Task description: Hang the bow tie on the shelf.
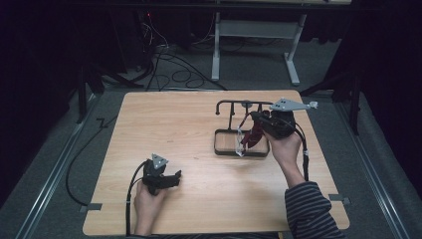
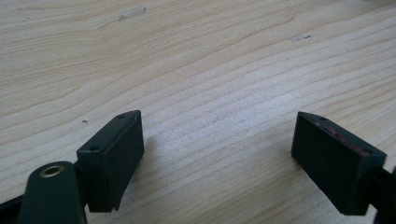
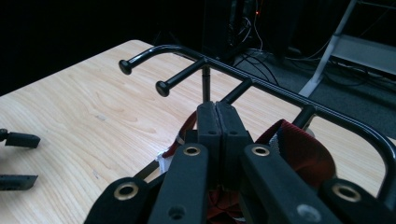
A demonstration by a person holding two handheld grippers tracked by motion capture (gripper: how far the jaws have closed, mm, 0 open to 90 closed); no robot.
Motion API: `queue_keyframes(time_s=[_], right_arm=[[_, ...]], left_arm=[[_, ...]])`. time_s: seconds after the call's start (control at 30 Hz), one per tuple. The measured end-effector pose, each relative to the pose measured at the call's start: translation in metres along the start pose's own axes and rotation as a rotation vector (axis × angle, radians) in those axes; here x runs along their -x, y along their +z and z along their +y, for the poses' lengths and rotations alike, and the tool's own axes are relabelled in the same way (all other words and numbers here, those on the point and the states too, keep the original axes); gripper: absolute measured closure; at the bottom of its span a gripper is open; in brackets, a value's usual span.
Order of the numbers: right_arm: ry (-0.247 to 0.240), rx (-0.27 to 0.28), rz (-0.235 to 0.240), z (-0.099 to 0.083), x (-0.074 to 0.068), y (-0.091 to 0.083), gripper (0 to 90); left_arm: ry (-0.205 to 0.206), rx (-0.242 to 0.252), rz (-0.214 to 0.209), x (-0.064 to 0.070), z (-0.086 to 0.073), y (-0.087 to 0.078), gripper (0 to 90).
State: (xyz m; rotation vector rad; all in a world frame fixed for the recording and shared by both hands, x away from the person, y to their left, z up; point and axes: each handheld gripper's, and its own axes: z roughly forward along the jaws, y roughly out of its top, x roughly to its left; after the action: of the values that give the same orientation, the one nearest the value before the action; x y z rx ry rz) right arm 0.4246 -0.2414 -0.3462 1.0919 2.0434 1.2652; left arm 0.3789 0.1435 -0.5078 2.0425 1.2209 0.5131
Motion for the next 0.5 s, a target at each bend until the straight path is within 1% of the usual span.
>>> queue_keyframes(time_s=[0.17,0.3,0.43,0.5], right_arm=[[0.008,0.003,-0.003,0.002,0.001,0.003,90.0],[0.005,0.011,-0.007,0.008,0.000,0.004,90.0],[0.007,0.006,-0.013,0.012,0.001,0.008,90.0],[0.007,-0.005,-0.019,0.011,0.002,0.011,90.0]], left_arm=[[0.000,0.000,0.000,0.000,0.000,0.000,17.4],[0.000,0.000,0.000,0.000,0.000,0.000,17.4],[-0.001,0.000,0.000,0.000,0.000,0.000,17.4],[-0.001,0.000,0.000,0.000,0.000,0.000,17.4]])
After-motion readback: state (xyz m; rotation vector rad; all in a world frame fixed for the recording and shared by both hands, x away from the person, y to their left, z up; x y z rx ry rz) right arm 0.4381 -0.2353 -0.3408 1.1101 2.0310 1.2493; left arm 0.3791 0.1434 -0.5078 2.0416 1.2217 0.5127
